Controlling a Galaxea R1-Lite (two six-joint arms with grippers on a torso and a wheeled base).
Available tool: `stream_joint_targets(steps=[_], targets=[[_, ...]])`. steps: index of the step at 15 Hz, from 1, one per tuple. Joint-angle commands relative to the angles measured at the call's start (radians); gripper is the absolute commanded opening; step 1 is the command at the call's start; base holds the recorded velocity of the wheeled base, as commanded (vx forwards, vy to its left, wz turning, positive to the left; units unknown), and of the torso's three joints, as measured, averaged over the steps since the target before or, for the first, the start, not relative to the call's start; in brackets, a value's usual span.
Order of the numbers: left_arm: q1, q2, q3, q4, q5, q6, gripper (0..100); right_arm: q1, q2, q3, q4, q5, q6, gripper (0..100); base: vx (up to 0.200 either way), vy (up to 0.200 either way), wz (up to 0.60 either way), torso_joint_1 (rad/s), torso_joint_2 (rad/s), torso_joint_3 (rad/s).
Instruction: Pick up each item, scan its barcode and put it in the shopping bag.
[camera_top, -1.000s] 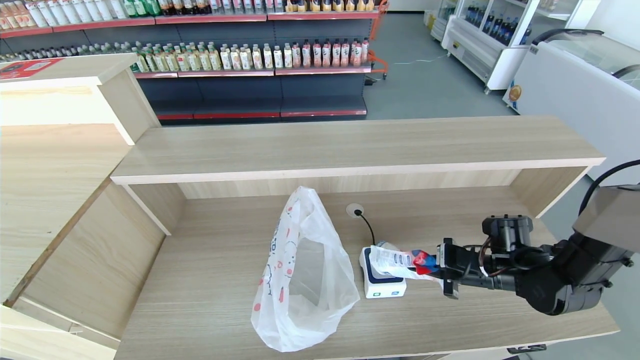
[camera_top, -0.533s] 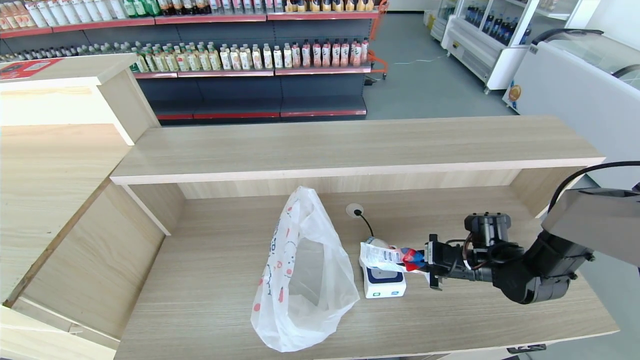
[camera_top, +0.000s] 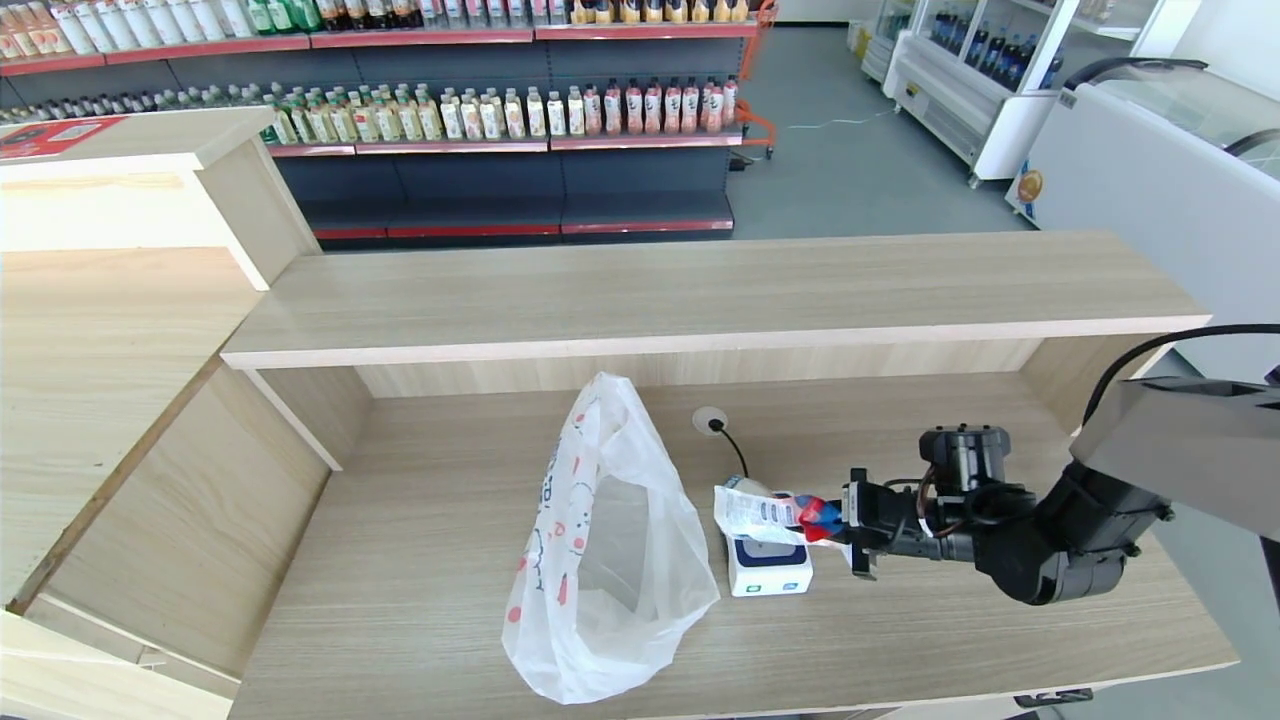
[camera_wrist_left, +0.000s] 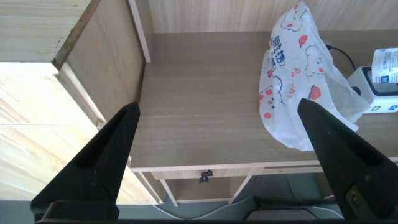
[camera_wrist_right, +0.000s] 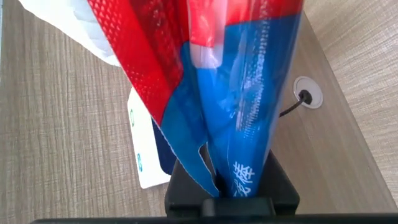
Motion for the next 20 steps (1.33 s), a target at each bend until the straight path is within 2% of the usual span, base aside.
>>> stream_joint_targets(steps=[1, 2, 4, 5, 6, 7, 9, 12, 16, 20], targets=[[0.0, 0.0, 0.0, 0.0, 0.001, 0.0, 100, -0.034, -0.083, 0.027, -0.001, 0.008, 0.07, 0, 0.0, 0.0, 0.0, 0.0, 0.0, 0.0], [0.0, 0.0, 0.0, 0.0, 0.001, 0.0, 100, -0.048, -0.135, 0.049, -0.001, 0.02, 0.152, 0, 0.0, 0.0, 0.0, 0.0, 0.0, 0.0], [0.0, 0.0, 0.0, 0.0, 0.001, 0.0, 100, -0.059, -0.319, 0.134, 0.009, 0.006, 0.481, 0, 0.0, 0.0, 0.0, 0.0, 0.0, 0.0], [0.0, 0.0, 0.0, 0.0, -0.001, 0.0, 100, -0.05, -0.404, 0.164, 0.029, -0.043, 0.662, 0, 0.0, 0.0, 0.0, 0.0, 0.0, 0.0], [0.0, 0.0, 0.0, 0.0, -0.001, 0.0, 100, -0.019, -0.462, 0.179, 0.079, -0.144, 0.798, 0, 0.0, 0.0, 0.0, 0.0, 0.0, 0.0], [0.0, 0.0, 0.0, 0.0, 0.001, 0.0, 100, 0.004, -0.483, 0.173, 0.152, -0.244, 0.867, 0, 0.0, 0.0, 0.0, 0.0, 0.0, 0.0], [0.0, 0.0, 0.0, 0.0, 0.001, 0.0, 100, 0.03, -0.43, 0.121, 0.241, -0.274, 0.906, 0, 0.0, 0.0, 0.0, 0.0, 0.0, 0.0], [0.0, 0.0, 0.0, 0.0, 0.001, 0.0, 100, 0.166, -0.325, -0.016, 0.307, -0.278, 1.019, 0, 0.0, 0.0, 0.0, 0.0, 0.0, 0.0], [0.0, 0.0, 0.0, 0.0, 0.001, 0.0, 100, 0.275, -0.209, -0.148, 0.353, -0.271, 1.028, 0, 0.0, 0.0, 0.0, 0.0, 0.0, 0.0], [0.0, 0.0, 0.0, 0.0, 0.001, 0.0, 100, 0.332, -0.123, -0.179, 0.378, -0.279, 0.988, 0, 0.0, 0.0, 0.0, 0.0, 0.0, 0.0]])
